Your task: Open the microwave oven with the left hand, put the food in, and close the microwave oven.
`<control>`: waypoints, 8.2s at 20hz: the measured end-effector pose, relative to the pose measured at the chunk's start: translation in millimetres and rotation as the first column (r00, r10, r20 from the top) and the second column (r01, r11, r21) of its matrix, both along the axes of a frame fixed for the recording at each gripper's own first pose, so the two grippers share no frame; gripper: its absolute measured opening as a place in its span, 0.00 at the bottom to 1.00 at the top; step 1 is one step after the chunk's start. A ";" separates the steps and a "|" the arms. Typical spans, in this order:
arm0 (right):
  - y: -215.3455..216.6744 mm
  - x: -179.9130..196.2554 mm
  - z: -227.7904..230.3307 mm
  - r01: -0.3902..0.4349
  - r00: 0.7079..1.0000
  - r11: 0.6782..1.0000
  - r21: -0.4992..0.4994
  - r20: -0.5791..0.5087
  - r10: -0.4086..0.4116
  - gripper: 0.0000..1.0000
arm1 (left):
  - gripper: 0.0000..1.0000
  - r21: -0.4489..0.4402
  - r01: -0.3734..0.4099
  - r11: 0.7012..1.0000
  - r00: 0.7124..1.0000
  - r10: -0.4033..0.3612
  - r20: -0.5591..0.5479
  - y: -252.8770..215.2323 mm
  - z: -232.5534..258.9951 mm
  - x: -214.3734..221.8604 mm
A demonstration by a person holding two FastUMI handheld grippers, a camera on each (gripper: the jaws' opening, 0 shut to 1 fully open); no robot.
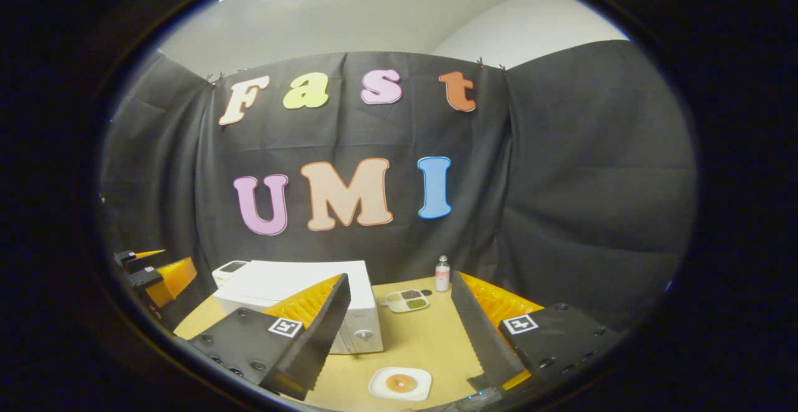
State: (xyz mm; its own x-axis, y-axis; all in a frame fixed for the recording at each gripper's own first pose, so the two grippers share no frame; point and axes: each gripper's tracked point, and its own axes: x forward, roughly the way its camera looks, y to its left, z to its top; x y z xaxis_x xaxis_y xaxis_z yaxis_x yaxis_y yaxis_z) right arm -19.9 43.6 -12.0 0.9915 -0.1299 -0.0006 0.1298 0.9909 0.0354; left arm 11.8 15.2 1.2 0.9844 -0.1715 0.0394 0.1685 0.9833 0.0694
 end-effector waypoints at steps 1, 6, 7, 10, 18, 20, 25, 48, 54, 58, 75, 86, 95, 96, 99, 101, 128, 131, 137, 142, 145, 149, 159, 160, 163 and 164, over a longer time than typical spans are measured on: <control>-1.5 0.8 -0.7 0.004 1.000 1.000 0.003 0.002 -0.004 0.96 | 0.95 0.001 0.008 1.000 1.000 -0.008 -0.001 -0.8 -0.8 0.7; -13.2 6.0 -3.7 0.004 1.000 1.000 0.005 -0.012 -0.004 0.96 | 0.95 0.016 0.034 0.999 0.999 -0.034 -0.018 -16.7 -8.2 7.1; -18.0 10.1 -5.1 0.000 1.000 1.000 0.005 -0.014 0.000 0.96 | 0.98 0.014 0.039 0.999 0.999 -0.038 -0.023 -22.7 -10.1 8.3; -36.5 27.0 -8.0 -0.020 0.999 1.000 0.017 -0.027 0.021 0.96 | 0.96 0.007 0.030 1.000 0.998 -0.029 -0.060 -39.1 -24.5 14.8; -92.1 81.9 -14.3 -0.093 0.994 0.996 0.014 -0.056 0.094 0.96 | 0.96 0.033 0.015 0.999 0.965 -0.005 -0.261 -104.2 -97.8 41.0; -101.2 92.6 -18.4 -0.116 0.991 0.993 0.009 -0.069 0.116 0.96 | 0.96 0.060 0.006 0.998 0.958 0.012 -0.286 -115.4 -114.5 47.7; -109.8 109.0 -26.8 -0.176 0.980 0.984 0.036 -0.085 0.179 0.96 | 0.96 0.040 -0.024 0.999 0.928 0.038 -0.372 -137.2 -164.7 59.5; -138.2 117.9 -69.8 -0.262 0.942 0.963 0.067 -0.197 0.270 0.96 | 0.65 -0.010 -0.081 0.997 0.828 0.062 -0.557 -170.7 -317.0 140.0; -147.5 125.4 -71.2 -0.251 0.947 0.967 0.042 -0.196 0.255 0.96 | 0.33 0.024 -0.085 0.996 0.821 0.084 -0.565 -170.5 -320.8 143.1; -144.5 127.2 -75.0 -0.253 0.945 0.966 0.052 -0.201 0.258 0.96 | 0.20 0.070 -0.074 0.995 0.813 0.101 -0.573 -171.4 -321.8 141.4; -101.7 117.7 -90.9 -0.310 0.920 0.950 0.035 -0.240 0.309 0.96 | 0.01 0.049 -0.108 0.993 0.801 0.116 -0.587 -169.4 -319.7 138.0; -102.2 134.8 -105.9 -0.286 0.920 0.958 0.018 -0.274 0.279 0.96 | 0.01 0.034 -0.100 0.994 0.798 0.100 -0.594 -161.7 -320.0 96.6; -64.7 128.0 -134.5 -0.387 0.866 0.921 0.039 -0.328 0.378 0.96 | 0.12 0.032 -0.085 0.996 0.783 0.087 -0.616 -135.2 -319.9 29.7; -60.7 125.6 -136.9 -0.392 0.861 0.919 0.043 -0.333 0.383 1.00 | 0.13 0.032 -0.095 0.995 0.779 0.094 -0.620 -130.3 -319.7 21.5; -45.5 119.6 -145.2 -0.410 0.848 0.911 0.049 -0.348 0.400 1.00 | 0.24 -0.031 -0.144 0.989 0.770 0.093 -0.631 -117.1 -314.4 1.6; -36.7 114.8 -155.0 -0.418 0.836 0.907 0.050 -0.370 0.406 1.00 | 0.30 -0.049 -0.182 0.982 0.760 0.109 -0.641 -104.2 -313.9 -11.8; 58.3 62.3 -249.3 -0.283 0.798 0.948 0.146 -0.513 0.317 0.92 | 0.89 -0.093 -0.441 0.893 0.718 0.289 -0.634 122.5 -273.6 -150.1; 50.0 52.0 -266.9 -0.237 0.793 0.962 0.133 -0.546 0.271 0.92 | 0.89 -0.104 -0.420 0.901 0.728 0.267 -0.631 132.6 -272.7 -152.0; 36.3 33.0 -294.8 -0.142 0.783 0.977 0.157 -0.586 0.208 0.99 | 0.92 -0.111 -0.419 0.901 0.736 0.265 -0.623 154.2 -270.7 -158.4; 26.8 28.2 -321.5 -0.115 0.755 0.985 0.127 -0.633 0.170 0.99 | 0.92 -0.121 -0.489 0.864 0.719 0.321 -0.616 177.3 -268.3 -171.2; 23.8 26.2 -339.2 -0.108 0.728 0.986 0.125 -0.666 0.164 0.99 | 0.92 -0.096 -0.559 0.823 0.696 0.403 -0.595 203.7 -265.4 -179.9; 15.6 34.1 -367.1 -0.096 0.682 0.989 0.117 -0.716 0.150 0.99 | 0.88 -0.107 -0.686 0.720 0.652 0.542 -0.531 248.3 -234.9 -192.4; 1.1 51.4 -420.6 -0.120 0.560 0.987 0.106 -0.814 0.156 0.99 | 0.87 -0.047 -0.805 0.591 0.583 0.775 -0.245 277.8 -126.5 -191.6; 0.5 53.1 -424.9 -0.124 0.549 0.987 0.106 -0.821 0.157 0.99 | 0.87 -0.062 -0.800 0.596 0.593 0.772 -0.227 272.0 -119.6 -191.2; 0.4 57.4 -437.9 -0.136 0.511 0.984 0.114 -0.843 0.168 0.99 | 0.87 -0.106 -0.793 0.600 0.609 0.771 -0.185 256.7 -107.3 -180.1; 0.9 58.3 -441.7 -0.139 0.499 0.983 0.119 -0.849 0.174 0.99 | 0.82 -0.117 -0.793 0.598 0.609 0.774 -0.175 253.3 -104.2 -174.8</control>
